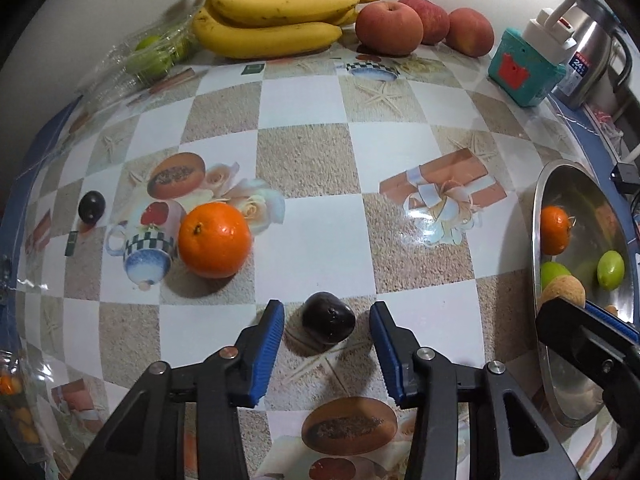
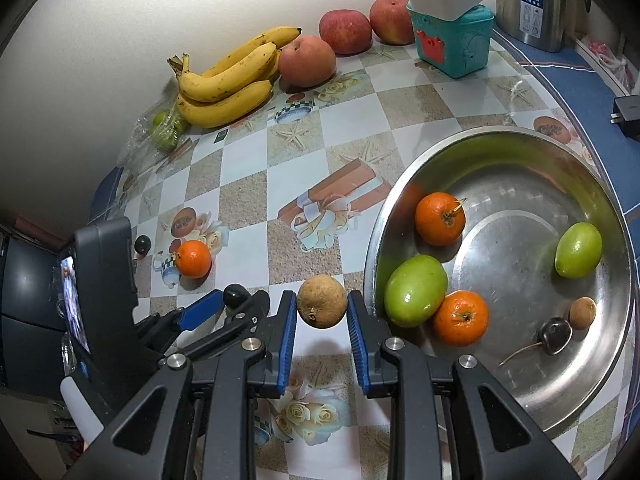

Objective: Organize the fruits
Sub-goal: 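Lift the kiwi with the right gripper while the left gripper straddles the dark plum, then carry the kiwi with the right gripper while the left gripper carries the dark plum over the basin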

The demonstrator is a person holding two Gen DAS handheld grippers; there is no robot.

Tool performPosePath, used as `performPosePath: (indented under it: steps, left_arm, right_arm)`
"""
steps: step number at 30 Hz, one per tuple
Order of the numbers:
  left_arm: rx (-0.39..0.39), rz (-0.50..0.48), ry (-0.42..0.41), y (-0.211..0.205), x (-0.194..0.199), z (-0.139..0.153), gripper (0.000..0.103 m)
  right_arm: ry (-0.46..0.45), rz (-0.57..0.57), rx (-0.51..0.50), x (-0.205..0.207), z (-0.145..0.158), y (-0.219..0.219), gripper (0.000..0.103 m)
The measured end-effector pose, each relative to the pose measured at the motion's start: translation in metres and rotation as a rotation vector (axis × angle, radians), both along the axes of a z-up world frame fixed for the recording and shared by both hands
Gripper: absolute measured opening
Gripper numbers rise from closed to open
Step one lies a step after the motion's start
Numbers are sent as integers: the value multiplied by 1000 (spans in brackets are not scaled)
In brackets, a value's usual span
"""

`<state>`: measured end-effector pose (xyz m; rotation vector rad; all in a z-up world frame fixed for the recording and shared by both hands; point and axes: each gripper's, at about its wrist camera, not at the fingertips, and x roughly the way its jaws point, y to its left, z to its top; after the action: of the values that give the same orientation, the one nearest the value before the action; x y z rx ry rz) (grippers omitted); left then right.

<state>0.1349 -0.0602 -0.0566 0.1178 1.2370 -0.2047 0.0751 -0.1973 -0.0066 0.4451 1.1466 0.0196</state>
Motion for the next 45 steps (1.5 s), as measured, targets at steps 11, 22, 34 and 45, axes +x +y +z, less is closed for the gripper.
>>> performPosePath:
  steps: [11,22,34,45]
  left_arm:
    - [-16,6,-5,1,0,1,28]
    - [-28,23,-1,7,0,7,28]
    - [-64,32,-54,10,-7,35,28]
    - [-59,-27,-109,-14,-18,54,28]
  right_arm:
    - [14,7,-3,2,-3,1,26]
    - [15,9,2,3,-4,2,26]
    - [16,-21,33,-1,-5,-12,26]
    - [0,-109,46,-10,2,-38,27]
